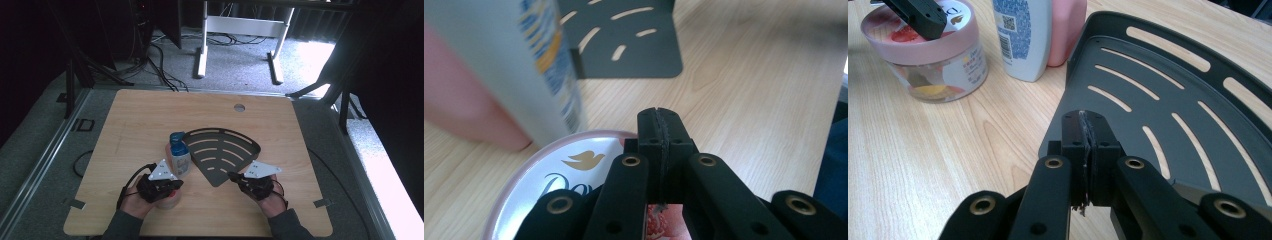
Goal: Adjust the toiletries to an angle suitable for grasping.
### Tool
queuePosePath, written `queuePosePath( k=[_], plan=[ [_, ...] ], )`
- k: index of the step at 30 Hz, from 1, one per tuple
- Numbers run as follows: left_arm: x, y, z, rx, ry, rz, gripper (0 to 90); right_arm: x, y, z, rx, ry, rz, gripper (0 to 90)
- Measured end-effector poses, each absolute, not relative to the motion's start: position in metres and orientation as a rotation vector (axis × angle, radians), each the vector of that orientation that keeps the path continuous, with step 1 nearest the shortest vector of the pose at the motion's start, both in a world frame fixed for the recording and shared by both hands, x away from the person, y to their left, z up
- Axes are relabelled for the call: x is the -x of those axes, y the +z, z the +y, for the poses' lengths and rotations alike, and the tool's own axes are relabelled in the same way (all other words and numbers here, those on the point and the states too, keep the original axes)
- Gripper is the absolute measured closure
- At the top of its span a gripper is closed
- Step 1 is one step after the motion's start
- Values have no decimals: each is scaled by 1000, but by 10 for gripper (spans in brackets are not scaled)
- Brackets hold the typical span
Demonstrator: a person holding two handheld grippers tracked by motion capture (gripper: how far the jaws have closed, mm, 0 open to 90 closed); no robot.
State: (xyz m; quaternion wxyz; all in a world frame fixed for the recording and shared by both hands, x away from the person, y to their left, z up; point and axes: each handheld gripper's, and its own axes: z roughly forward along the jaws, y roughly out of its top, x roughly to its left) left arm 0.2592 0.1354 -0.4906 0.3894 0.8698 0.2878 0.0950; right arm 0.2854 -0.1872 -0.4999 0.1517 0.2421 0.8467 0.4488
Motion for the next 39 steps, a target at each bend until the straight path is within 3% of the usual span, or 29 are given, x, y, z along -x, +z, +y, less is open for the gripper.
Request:
queuePosePath(
  k=[23,29,39],
  plan=[
    [-256,-492,87,-2238,185,562,900,-283,-503,-208,-779,1310,2384,885],
    [-259,-486,49,-2319,186,444,900,-283,-504,-209,-785,1313,2380,884],
    [-277,-487,8,-2314,129,383,899,-283,-503,-218,-826,1317,2342,884]
  ],
)
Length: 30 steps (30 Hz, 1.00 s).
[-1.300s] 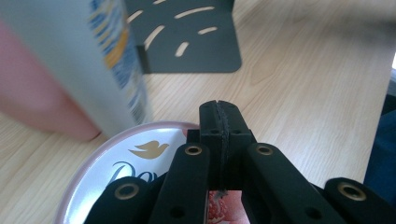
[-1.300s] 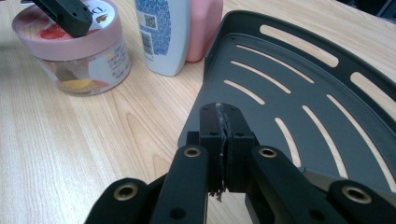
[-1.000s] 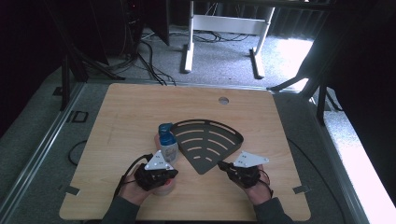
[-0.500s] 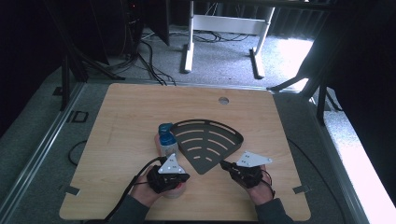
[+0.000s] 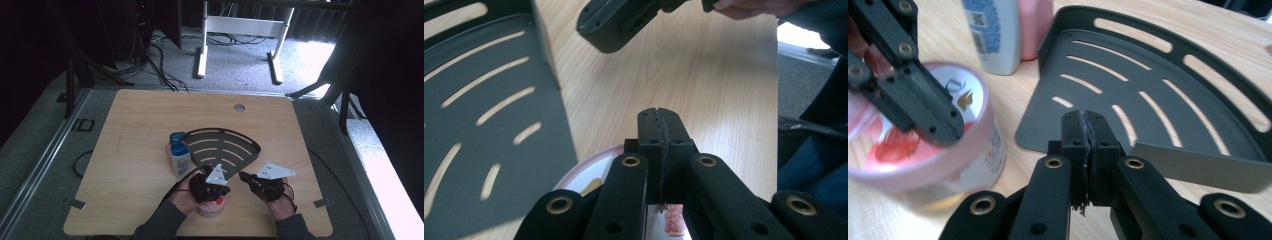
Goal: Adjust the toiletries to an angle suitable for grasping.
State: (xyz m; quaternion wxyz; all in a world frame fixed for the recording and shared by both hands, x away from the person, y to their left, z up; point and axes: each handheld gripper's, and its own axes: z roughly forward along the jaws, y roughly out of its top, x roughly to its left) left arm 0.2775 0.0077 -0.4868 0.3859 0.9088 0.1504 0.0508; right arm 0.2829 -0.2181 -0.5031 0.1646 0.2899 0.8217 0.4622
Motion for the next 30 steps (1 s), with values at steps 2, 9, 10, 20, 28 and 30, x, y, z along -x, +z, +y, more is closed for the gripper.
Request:
queuePosePath(
  k=[2,9,10,20,28,30],
  plan=[
    [-281,-487,2,-2313,131,386,899,-283,-501,-221,-834,1324,2328,884],
    [-294,-488,-13,-2301,136,386,899,-284,-500,-225,-847,1326,2313,884],
    [-294,-488,-13,-2301,136,386,899,-284,-500,-225,-847,1326,2313,884],
    [-314,-491,-9,-2253,168,480,900,-286,-500,-229,-865,1320,2300,885],
    [-317,-492,6,-2234,191,525,899,-287,-503,-231,-883,1308,2303,885],
    [-316,-492,10,-2231,192,536,899,-287,-503,-231,-882,1305,2305,882]
  ],
)
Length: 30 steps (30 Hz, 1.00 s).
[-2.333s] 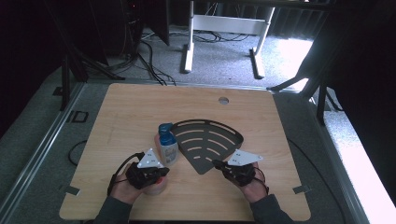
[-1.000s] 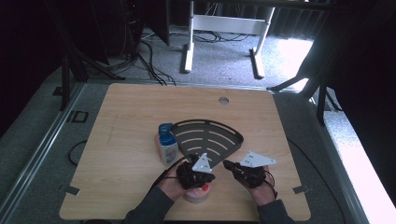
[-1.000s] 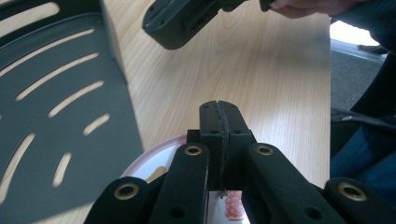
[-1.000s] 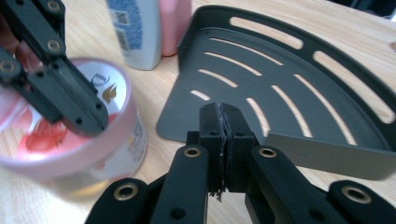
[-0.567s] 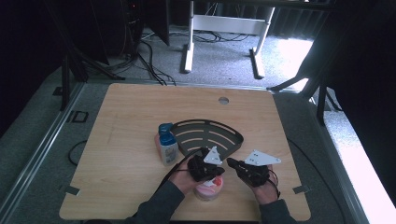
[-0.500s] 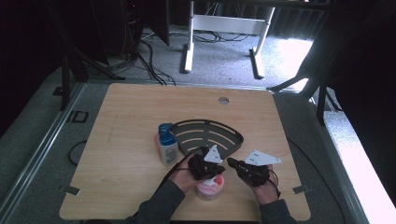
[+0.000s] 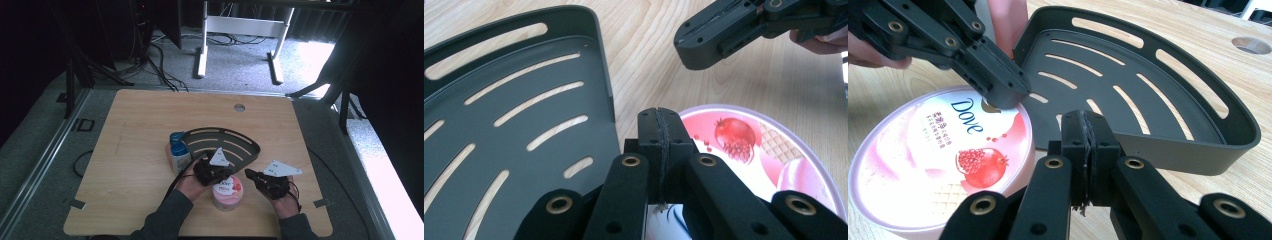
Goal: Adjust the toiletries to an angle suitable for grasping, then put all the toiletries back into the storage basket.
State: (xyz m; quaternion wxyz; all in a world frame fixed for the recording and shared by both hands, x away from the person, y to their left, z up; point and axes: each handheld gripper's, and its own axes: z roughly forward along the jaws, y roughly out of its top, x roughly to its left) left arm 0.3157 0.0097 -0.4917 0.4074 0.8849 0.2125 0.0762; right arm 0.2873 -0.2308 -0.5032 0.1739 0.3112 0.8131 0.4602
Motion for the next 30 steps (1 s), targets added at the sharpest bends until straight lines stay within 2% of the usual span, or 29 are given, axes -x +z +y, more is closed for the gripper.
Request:
queuePosePath(
  k=[4,6,17,19,24,28,30],
  plan=[
    [-313,-492,16,-2227,192,544,890,-288,-504,-230,-885,1305,2315,856],
    [-307,-492,24,-2211,197,532,810,-287,-504,-230,-883,1305,2317,849],
    [-297,-492,55,-2160,219,566,684,-286,-505,-235,-915,1333,2305,781],
    [-297,-493,58,-2159,209,572,630,-285,-507,-236,-927,1332,2307,752],
    [-294,-498,63,-2160,199,575,566,-284,-510,-242,-950,1316,2299,672],
    [-293,-500,68,-2148,193,578,546,-284,-511,-247,-975,1310,2293,600],
    [-292,-501,71,-2140,190,582,531,-284,-511,-249,-973,1308,2298,591]
  ],
)
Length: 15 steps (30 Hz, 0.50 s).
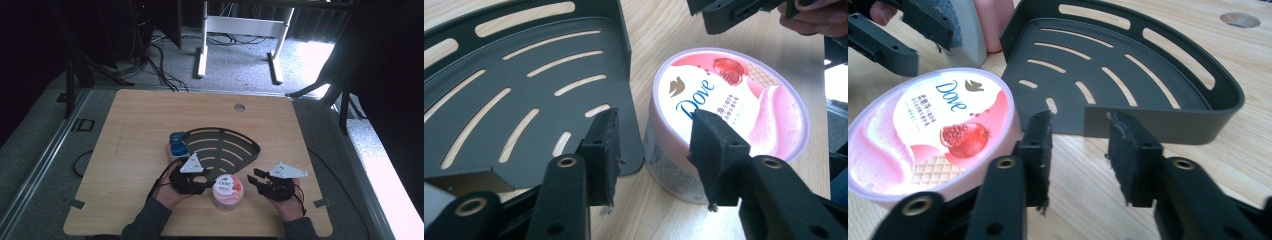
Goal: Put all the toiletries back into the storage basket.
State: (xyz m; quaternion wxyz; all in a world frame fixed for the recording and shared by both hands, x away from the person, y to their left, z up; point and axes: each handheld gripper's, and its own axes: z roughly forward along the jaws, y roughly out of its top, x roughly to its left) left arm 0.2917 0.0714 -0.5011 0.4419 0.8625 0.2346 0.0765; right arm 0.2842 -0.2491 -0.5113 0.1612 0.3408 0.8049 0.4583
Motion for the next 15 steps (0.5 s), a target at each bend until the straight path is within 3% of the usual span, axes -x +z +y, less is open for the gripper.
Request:
queuePosePath(
  k=[15],
  plan=[
    [-290,-516,89,-2148,162,636,498,-275,-521,-256,-935,1246,2419,471]
  ],
)
